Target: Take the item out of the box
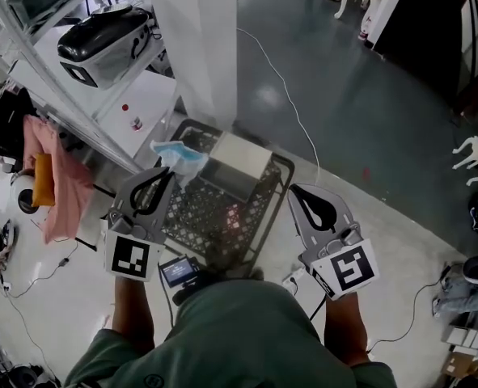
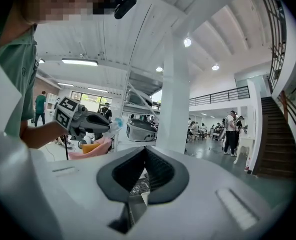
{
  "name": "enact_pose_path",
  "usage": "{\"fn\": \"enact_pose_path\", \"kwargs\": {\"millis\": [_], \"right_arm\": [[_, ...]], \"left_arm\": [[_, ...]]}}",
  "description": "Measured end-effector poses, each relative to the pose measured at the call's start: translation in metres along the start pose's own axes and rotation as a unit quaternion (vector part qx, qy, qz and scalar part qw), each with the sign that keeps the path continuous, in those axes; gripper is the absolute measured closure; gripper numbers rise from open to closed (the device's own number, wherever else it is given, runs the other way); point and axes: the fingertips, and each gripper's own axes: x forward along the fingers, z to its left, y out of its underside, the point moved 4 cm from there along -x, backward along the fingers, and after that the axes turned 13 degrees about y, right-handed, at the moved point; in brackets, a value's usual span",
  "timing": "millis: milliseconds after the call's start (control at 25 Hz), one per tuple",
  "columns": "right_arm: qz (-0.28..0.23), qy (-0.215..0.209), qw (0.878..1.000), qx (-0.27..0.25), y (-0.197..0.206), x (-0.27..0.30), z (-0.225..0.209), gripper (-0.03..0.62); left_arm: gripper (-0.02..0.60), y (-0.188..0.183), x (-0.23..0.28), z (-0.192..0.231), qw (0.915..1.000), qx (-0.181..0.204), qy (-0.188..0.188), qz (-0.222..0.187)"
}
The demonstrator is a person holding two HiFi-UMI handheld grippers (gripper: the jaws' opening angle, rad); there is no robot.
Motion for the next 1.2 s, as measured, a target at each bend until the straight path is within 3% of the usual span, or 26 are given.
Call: {"fn": "enact_pose_path", "kwargs": {"millis": [400, 1200], "right_arm": [[-0.004, -0.006, 1.0, -0.01, -0.007, -0.003, 0.006, 0.588], [0.01, -0.004, 1.0, -0.012, -0.003, 0.002, 0.019, 0.589]], "left_arm": [[0.565, -0.004, -0.014, -0.002, 0.9999, 0.001, -0.011, 0.002], [0.565, 0.017, -0.01, -0.002, 0.9998, -0.017, 0.009, 0.004]]}}
